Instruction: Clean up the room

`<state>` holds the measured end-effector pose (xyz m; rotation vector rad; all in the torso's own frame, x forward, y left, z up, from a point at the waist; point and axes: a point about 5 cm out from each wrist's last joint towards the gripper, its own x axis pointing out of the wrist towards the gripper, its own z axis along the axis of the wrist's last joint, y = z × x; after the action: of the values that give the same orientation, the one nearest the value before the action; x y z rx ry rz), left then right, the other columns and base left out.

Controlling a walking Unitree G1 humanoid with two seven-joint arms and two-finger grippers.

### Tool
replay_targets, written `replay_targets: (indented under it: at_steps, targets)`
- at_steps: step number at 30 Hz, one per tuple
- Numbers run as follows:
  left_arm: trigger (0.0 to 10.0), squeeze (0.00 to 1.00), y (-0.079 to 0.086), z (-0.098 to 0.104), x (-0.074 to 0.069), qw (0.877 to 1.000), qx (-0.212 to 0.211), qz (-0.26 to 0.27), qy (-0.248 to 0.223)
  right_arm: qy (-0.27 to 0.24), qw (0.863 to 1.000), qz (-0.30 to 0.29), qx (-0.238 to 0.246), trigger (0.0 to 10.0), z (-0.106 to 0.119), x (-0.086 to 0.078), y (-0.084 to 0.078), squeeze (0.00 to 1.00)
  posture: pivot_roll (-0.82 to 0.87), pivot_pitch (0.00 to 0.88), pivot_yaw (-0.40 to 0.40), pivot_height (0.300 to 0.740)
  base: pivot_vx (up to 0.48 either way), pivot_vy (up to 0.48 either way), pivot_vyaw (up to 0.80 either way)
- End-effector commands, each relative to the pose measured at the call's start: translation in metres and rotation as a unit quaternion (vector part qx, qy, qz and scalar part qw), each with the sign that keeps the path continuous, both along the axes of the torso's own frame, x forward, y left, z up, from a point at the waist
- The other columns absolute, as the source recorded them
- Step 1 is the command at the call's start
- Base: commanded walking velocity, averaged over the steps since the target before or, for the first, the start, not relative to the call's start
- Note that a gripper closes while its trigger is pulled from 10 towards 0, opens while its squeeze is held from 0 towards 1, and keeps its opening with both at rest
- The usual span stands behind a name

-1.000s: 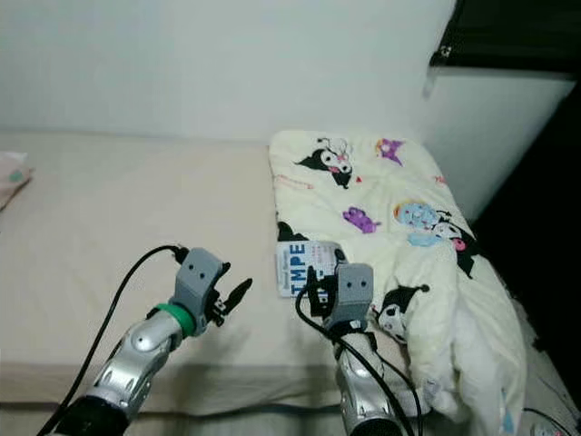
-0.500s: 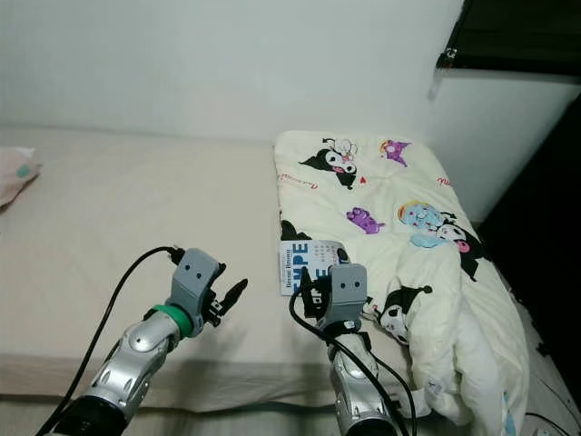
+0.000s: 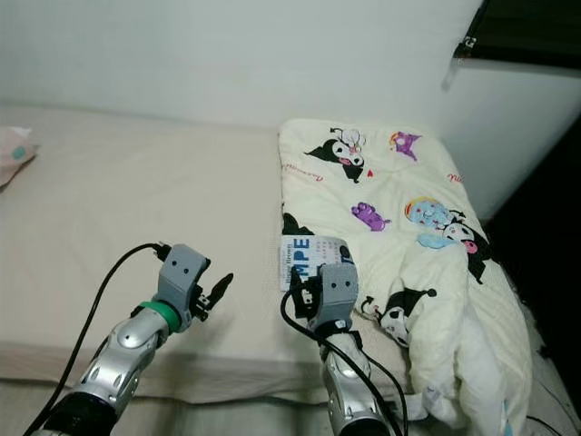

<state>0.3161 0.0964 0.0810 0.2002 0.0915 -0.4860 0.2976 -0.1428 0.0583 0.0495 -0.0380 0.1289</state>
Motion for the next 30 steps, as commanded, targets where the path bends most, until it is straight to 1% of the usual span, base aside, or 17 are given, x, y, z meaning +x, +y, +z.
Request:
replay_targets:
  at_steps: [1, 3, 10, 25, 30]
  targets:
    - [10.0, 0.00, 0.0003, -0.0036, -0.0019, 1.000, 0.007, -0.004, 0.005, 0.000, 1.000, -0.006, 0.006, 10.0, 0.0005, 0.0001, -0.0012, 0.00, -0.07, 0.014, 0.033, 0.736, 0.000, -0.446, 0.00]
    - [10.0, 0.00, 0.0006, -0.0039, -0.0015, 1.000, 0.008, 0.000, 0.006, 0.000, 1.000, -0.006, 0.006, 10.0, 0.0005, 0.0000, -0.0012, 0.00, -0.07, 0.014, 0.033, 0.736, 0.000, -0.379, 0.00]
    - [10.0, 0.00, 0.0015, -0.0052, 0.0002, 1.000, 0.007, 0.011, 0.014, 0.000, 1.000, -0.006, 0.006, 10.0, 0.0003, -0.0003, -0.0014, 0.00, -0.07, 0.017, 0.033, 0.736, 0.000, 0.000, 0.00]
    - [10.0, 0.00, 0.0013, -0.0051, 0.0002, 1.000, 0.007, 0.011, 0.014, 0.001, 1.000, -0.005, 0.005, 10.0, 0.0002, -0.0008, -0.0002, 0.00, -0.07, 0.020, 0.034, 0.736, 0.000, 0.000, 0.00]
    - [10.0, 0.00, 0.0012, -0.0039, -0.0011, 1.000, -0.004, 0.010, 0.006, 0.000, 1.000, -0.013, -0.002, 10.0, 0.0015, 0.0002, -0.0007, 0.00, -0.07, 0.024, 0.035, 0.732, 0.000, 0.000, 0.00]
